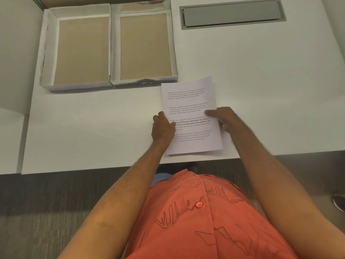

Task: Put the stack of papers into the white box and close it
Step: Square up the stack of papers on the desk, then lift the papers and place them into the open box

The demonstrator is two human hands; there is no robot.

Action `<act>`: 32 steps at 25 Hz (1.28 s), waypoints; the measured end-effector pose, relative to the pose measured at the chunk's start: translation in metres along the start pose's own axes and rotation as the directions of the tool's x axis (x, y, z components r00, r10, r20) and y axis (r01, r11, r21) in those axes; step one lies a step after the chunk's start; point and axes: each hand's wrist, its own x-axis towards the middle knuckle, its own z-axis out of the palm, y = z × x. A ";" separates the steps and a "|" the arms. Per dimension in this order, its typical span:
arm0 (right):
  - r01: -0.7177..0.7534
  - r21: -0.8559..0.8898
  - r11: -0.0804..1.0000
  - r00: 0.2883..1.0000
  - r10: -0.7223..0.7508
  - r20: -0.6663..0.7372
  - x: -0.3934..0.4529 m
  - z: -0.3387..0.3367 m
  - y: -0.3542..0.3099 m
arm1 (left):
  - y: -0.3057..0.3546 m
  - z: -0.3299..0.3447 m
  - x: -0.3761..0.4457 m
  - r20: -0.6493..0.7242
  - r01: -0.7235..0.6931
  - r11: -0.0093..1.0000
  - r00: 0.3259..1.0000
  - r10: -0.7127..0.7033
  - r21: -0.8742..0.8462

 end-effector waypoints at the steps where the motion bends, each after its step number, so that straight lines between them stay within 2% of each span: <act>1: 0.022 -0.013 1.000 1.000 -0.022 0.002 -0.002 0.002 -0.001 | 0.000 0.000 0.000 0.001 -0.003 1.000 1.000 0.003 -0.004; 4: 0.186 -0.219 0.958 0.979 -0.200 -0.045 -0.014 0.011 -0.003 | -0.004 -0.001 0.004 0.019 -0.009 0.999 1.000 0.009 -0.037; 7: 0.347 -0.522 0.779 0.903 -0.428 -0.039 -0.042 0.025 0.000 | -0.014 0.000 0.015 0.047 -0.006 0.994 0.999 0.011 -0.112; 10: 0.467 -0.619 0.631 0.806 -0.592 0.004 -0.073 0.035 -0.009 | -0.024 -0.003 0.025 0.077 0.046 0.944 0.997 -0.022 -0.327; 12: 0.560 -0.588 0.584 0.747 -0.663 0.053 -0.092 0.032 -0.019 | -0.025 -0.015 0.026 0.141 0.133 0.797 0.988 -0.061 -0.589; 14: 0.646 -0.488 0.587 0.705 -0.704 0.086 -0.106 0.027 -0.030 | -0.024 -0.037 0.026 0.206 0.149 0.572 0.978 0.036 -0.807; 16: 0.705 -0.348 0.618 0.680 -0.729 0.084 -0.113 0.021 -0.041 | -0.014 -0.064 0.024 0.195 0.079 0.435 0.954 0.229 -0.897; 18: 0.736 -0.227 0.638 0.666 -0.743 0.072 -0.112 0.015 -0.049 | 0.003 -0.087 0.018 0.102 -0.027 0.378 0.943 0.317 -0.925; 21: 0.751 -0.113 0.650 0.656 -0.754 0.027 -0.106 0.010 -0.058 | 0.028 -0.105 0.004 -0.116 -0.244 0.354 0.931 0.347 -0.903; 24: 0.757 0.018 0.653 0.653 -0.756 -0.052 -0.106 0.014 -0.058 | 0.043 -0.113 -0.006 -0.214 -0.376 0.383 0.890 0.402 -0.844; 28: 0.690 0.117 0.714 0.724 -0.676 -0.141 -0.097 0.030 -0.037 | 0.038 -0.106 -0.010 -0.193 -0.374 0.441 0.895 0.402 -0.816; 32: 0.641 0.136 0.755 0.764 -0.611 -0.210 -0.089 0.037 -0.015 | 0.020 -0.090 -0.015 -0.085 -0.329 0.541 0.900 0.427 -0.774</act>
